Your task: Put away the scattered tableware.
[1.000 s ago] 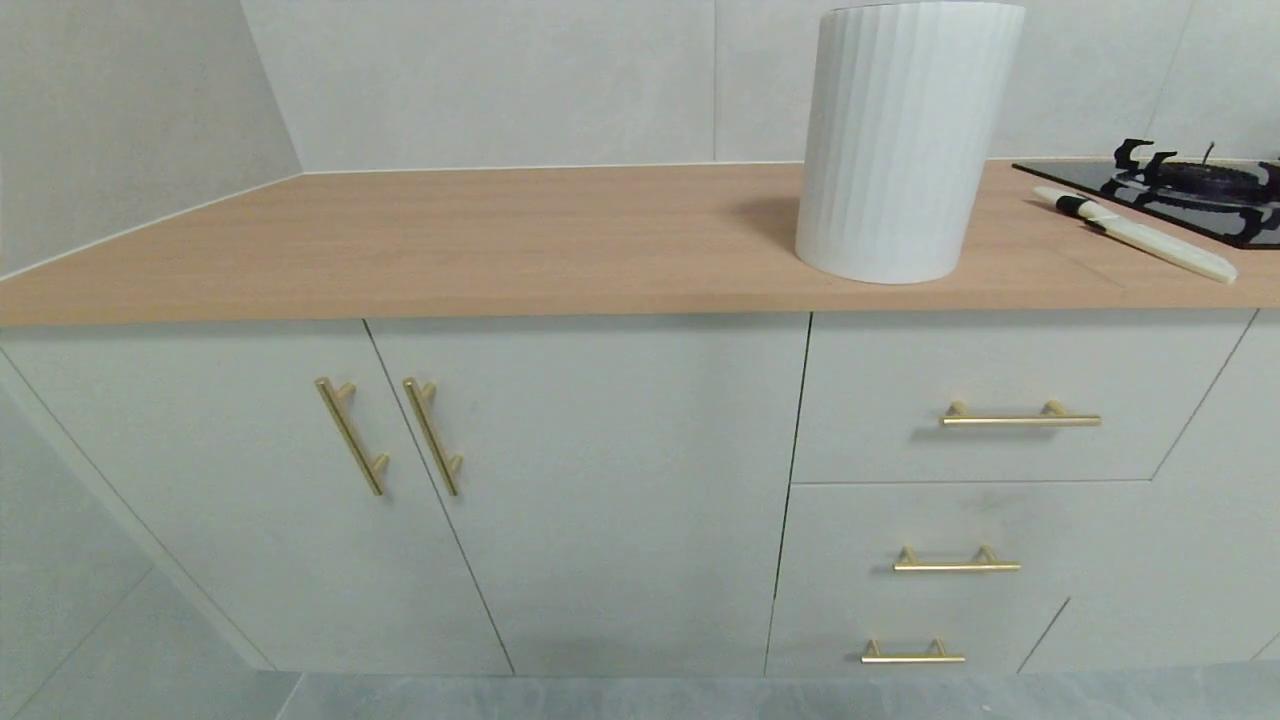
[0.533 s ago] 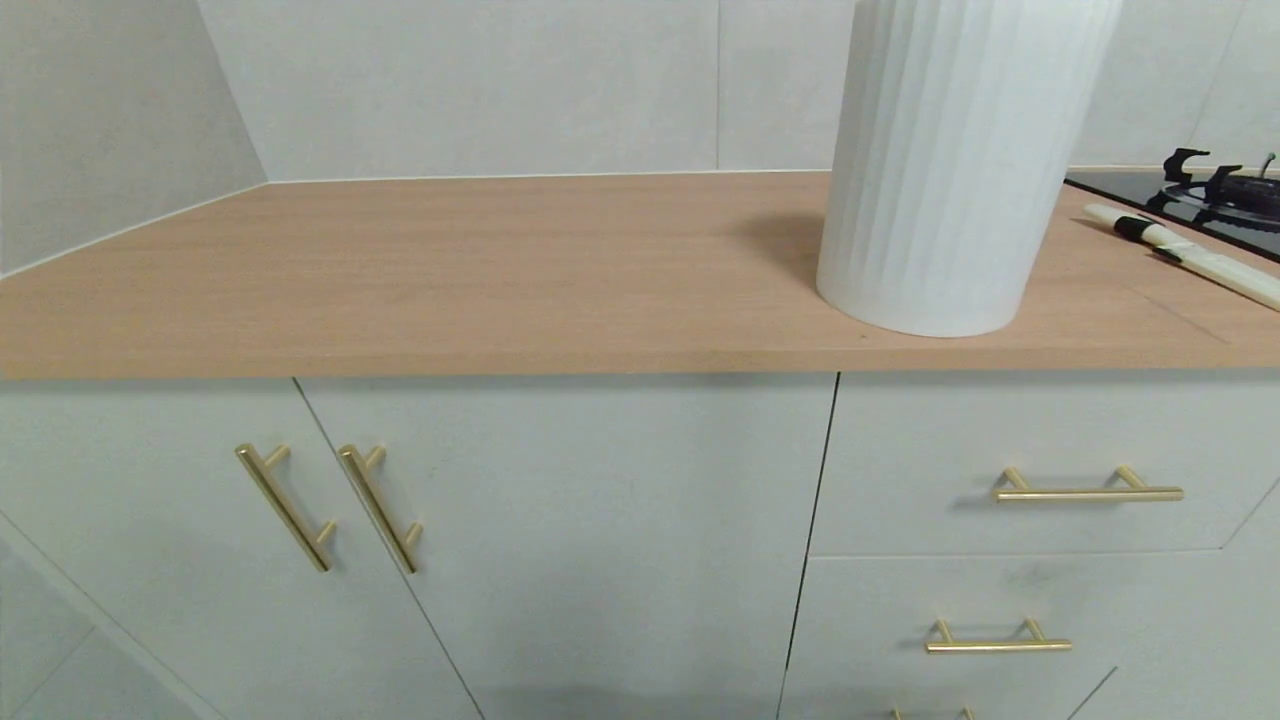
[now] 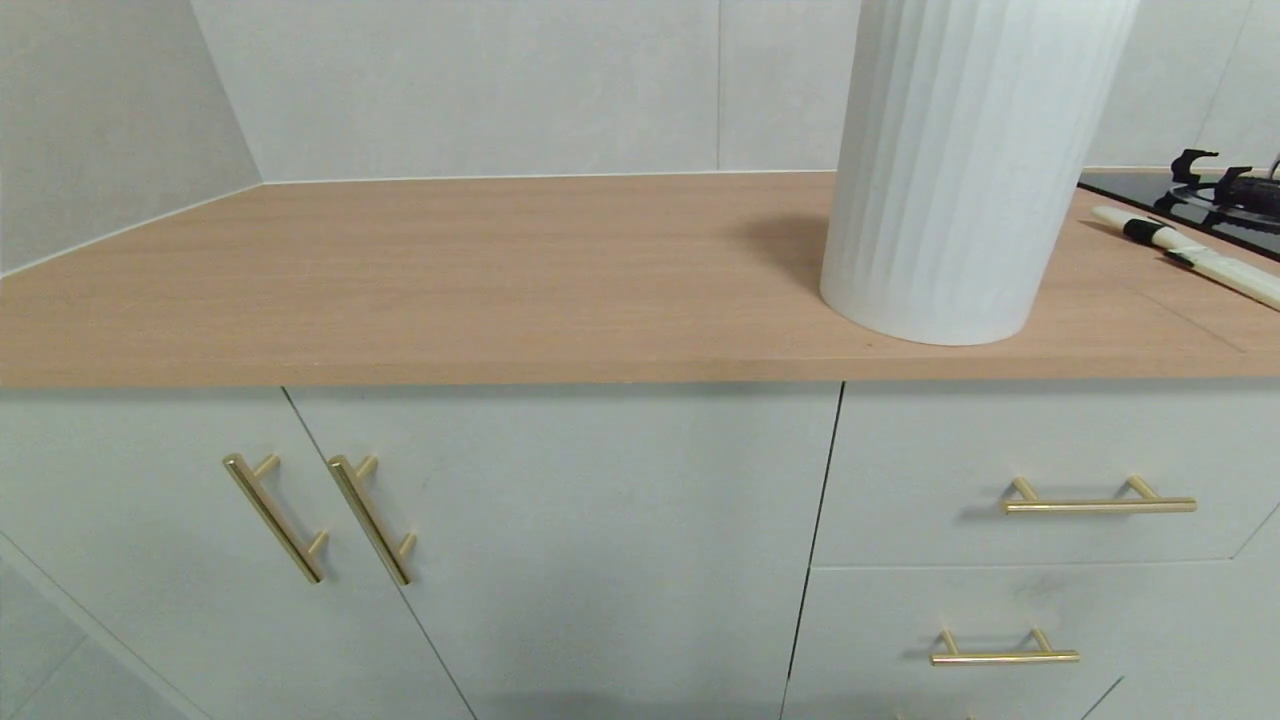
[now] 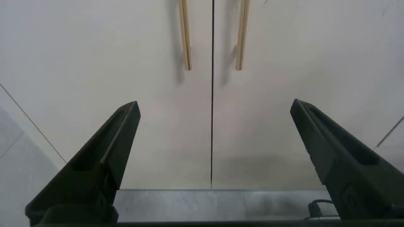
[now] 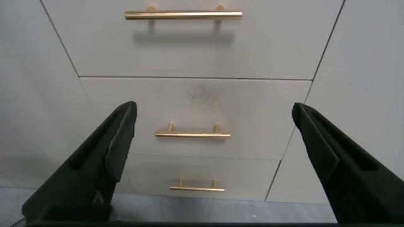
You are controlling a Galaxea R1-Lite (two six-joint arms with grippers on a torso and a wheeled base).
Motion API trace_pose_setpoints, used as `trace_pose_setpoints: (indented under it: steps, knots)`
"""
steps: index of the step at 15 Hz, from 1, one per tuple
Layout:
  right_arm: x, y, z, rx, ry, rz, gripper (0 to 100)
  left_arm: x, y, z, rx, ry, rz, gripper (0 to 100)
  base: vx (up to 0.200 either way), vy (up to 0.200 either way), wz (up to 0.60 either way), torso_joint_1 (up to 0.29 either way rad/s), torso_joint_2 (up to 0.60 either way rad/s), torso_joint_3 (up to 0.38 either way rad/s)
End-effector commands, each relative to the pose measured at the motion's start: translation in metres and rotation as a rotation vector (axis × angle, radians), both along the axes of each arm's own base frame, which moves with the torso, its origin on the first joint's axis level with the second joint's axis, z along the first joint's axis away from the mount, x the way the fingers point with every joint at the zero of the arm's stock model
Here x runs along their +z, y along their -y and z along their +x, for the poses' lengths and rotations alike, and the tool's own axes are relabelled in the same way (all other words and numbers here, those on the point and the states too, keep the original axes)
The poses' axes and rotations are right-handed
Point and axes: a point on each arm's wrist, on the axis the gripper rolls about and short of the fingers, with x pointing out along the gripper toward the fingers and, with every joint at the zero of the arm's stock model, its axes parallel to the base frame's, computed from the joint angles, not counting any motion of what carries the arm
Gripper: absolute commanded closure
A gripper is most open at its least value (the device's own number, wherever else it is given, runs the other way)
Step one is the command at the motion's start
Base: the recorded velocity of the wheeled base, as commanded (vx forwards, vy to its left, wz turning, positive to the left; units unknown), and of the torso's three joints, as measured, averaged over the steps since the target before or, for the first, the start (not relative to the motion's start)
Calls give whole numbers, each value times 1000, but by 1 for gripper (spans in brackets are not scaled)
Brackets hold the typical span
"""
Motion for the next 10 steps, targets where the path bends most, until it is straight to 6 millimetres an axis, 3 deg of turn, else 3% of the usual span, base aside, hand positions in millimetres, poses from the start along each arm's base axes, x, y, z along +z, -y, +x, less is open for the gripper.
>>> trace_pose_setpoints:
  steps: [1, 6, 10]
  knots:
    - [0, 0, 0, 1, -1, 0, 0, 0, 0, 0, 0, 0, 0, 0, 0, 0, 0, 0, 0, 0]
    - [0, 0, 0, 2, -1, 0, 0, 0, 0, 0, 0, -1, 0, 0, 0, 0, 0, 0, 0, 0]
    - [0, 0, 0, 1, -1, 0, 0, 0, 0, 0, 0, 0, 0, 0, 0, -200, 0, 2, 5, -3]
